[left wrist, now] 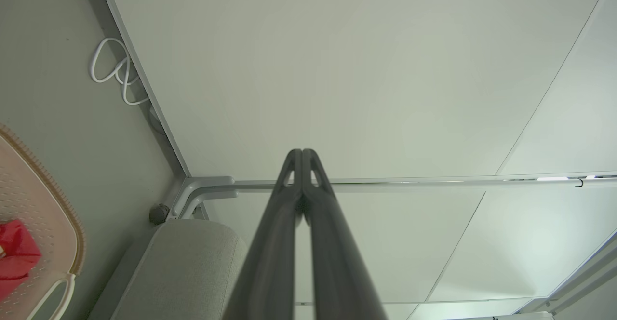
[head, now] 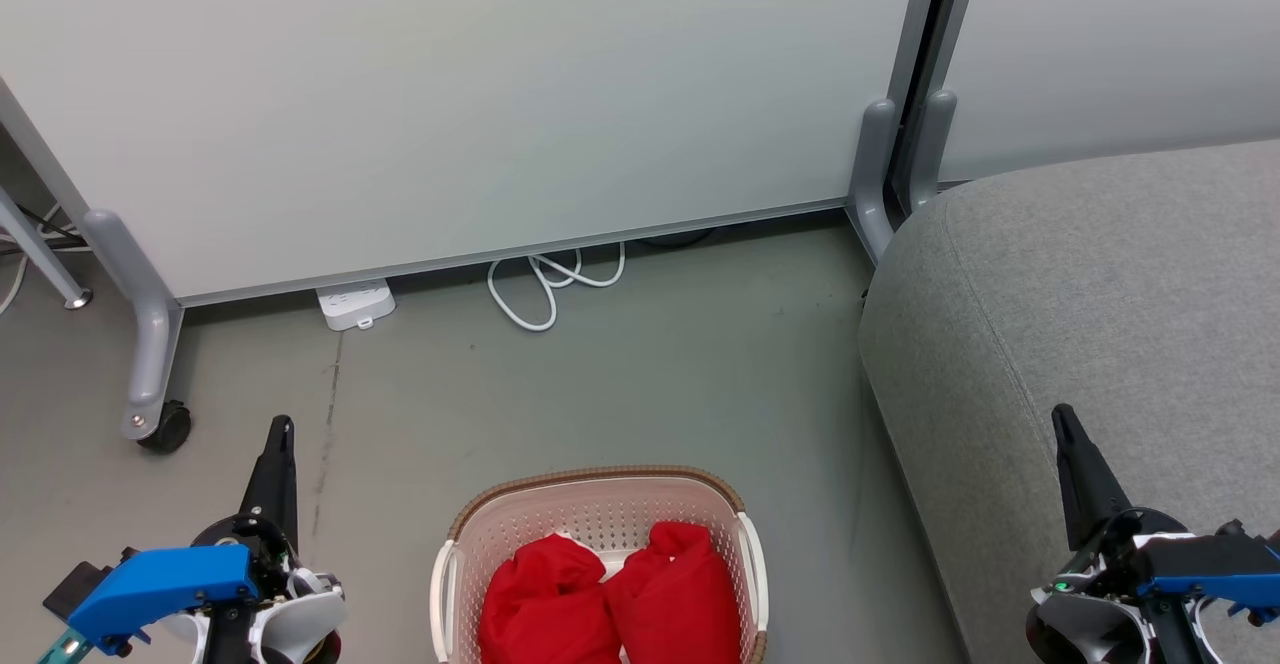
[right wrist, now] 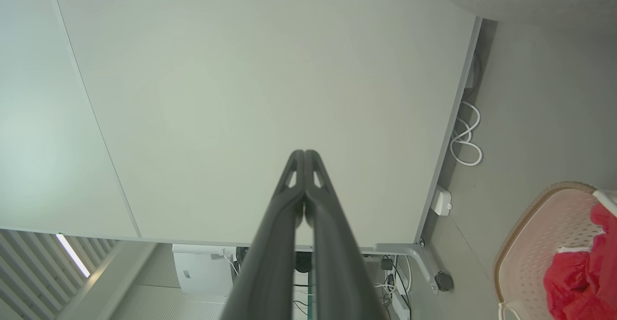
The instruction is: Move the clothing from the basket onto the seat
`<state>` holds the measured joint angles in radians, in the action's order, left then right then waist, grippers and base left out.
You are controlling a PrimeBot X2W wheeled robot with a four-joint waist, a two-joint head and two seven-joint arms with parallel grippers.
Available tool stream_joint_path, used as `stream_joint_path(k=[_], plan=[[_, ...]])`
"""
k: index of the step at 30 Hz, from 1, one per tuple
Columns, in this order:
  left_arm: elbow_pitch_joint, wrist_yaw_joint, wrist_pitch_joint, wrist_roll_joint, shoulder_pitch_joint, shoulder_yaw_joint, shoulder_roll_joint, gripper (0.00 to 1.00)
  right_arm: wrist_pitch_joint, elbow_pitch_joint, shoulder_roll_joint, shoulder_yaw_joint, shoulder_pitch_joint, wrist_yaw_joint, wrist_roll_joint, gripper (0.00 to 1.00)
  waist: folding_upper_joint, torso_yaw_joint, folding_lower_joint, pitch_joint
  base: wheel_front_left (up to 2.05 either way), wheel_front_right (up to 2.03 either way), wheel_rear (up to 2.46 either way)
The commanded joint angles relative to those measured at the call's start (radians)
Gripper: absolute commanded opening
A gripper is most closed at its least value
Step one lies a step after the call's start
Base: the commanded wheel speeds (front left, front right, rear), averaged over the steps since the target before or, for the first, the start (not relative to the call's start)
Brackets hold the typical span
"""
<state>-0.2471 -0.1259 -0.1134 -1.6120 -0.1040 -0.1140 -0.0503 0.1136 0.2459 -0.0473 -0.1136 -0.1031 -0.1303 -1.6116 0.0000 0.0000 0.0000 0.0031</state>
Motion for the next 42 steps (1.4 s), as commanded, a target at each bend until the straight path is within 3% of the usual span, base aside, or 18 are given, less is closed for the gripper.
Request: stream_joint_path(k=[1, 31, 32, 42], plan=[[0.004, -0.01, -0.004, -0.002, -0.01, -0.001, 0.0, 0.0, 0.004, -0.003, -0.006, -0.001, -0.011, -0.001, -0.003, 0.0, 0.0, 0.0, 0.0, 0.0, 0.0, 0.0, 0.0], [0.004, -0.01, -0.004, -0.002, -0.01, -0.001, 0.0, 0.0, 0.004, -0.003, -0.006, -0.001, -0.011, -0.001, -0.003, 0.0, 0.0, 0.0, 0.0, 0.0, 0.0, 0.0, 0.0], [-0.001, 0.0, 0.0, 0.0, 0.0, 0.0, 0.0, 1.0, 0.0, 0.001, 0.0, 0.0, 0.0, 0.0, 0.0, 1.0, 0.0, 0.0, 0.0, 0.0, 0.0, 0.0, 0.0], [-0.022, 0.002, 0.033, 0.027, 0.028, 0.011, 0.004, 1.0, -0.033, 0.029, 0.006, 0.013, 0.022, 0.001, 0.031, 1.0, 0.0, 0.001, 0.0, 0.002, 0.0, 0.0, 0.0]])
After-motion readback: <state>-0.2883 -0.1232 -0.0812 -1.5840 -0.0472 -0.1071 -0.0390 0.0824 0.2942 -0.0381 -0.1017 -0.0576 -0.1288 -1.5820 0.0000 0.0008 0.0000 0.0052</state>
